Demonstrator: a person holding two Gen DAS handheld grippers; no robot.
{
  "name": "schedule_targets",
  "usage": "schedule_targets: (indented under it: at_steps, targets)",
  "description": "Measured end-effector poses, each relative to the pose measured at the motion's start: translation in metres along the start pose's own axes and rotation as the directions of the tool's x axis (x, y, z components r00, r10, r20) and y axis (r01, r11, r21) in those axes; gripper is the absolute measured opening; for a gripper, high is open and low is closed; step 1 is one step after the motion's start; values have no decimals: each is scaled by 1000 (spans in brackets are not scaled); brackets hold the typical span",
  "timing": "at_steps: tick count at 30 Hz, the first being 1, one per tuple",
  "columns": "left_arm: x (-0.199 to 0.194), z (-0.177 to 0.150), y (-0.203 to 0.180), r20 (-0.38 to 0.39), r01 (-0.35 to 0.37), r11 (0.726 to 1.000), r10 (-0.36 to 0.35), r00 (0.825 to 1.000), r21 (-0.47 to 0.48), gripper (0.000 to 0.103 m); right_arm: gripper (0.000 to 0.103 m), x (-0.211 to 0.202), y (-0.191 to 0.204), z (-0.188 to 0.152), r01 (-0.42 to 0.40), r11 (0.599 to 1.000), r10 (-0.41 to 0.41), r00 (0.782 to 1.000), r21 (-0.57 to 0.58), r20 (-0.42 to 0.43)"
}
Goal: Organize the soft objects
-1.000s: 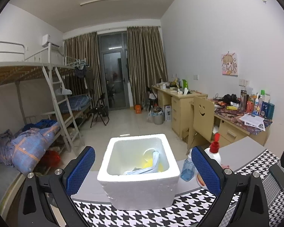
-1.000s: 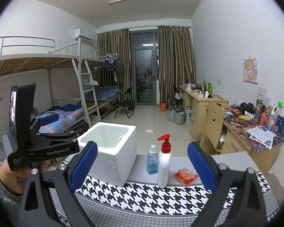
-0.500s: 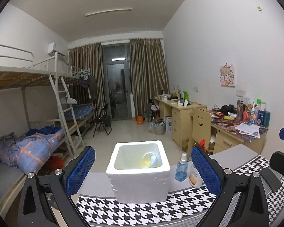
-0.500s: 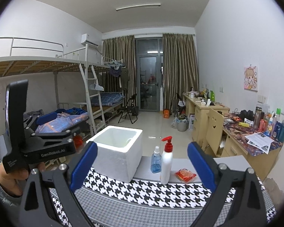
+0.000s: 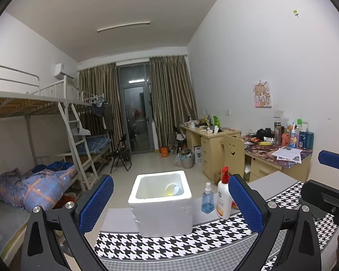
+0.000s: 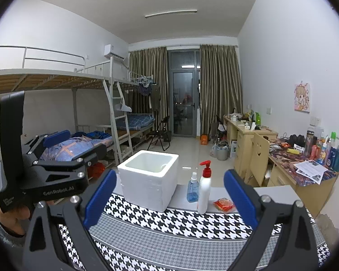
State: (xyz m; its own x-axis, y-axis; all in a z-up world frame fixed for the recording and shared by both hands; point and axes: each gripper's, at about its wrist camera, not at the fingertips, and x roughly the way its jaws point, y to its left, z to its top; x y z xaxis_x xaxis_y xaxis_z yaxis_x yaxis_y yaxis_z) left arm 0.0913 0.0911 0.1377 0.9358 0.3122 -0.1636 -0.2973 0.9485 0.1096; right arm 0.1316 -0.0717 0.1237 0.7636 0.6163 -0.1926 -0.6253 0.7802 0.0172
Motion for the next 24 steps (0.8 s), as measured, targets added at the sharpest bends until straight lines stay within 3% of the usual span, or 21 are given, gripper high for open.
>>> schedule_targets:
  at_steps: [12, 24]
  targets:
    - [-37, -29, -5, 12, 27, 998, -27, 1000, -52, 102, 98, -22, 12, -34, 11, 1000, -11, 1000, -16, -1]
    - [-59, -80, -7, 13, -17, 997, 18, 1000, -74, 102, 98, -28, 25, -73, 43, 999, -43, 999, -17, 18]
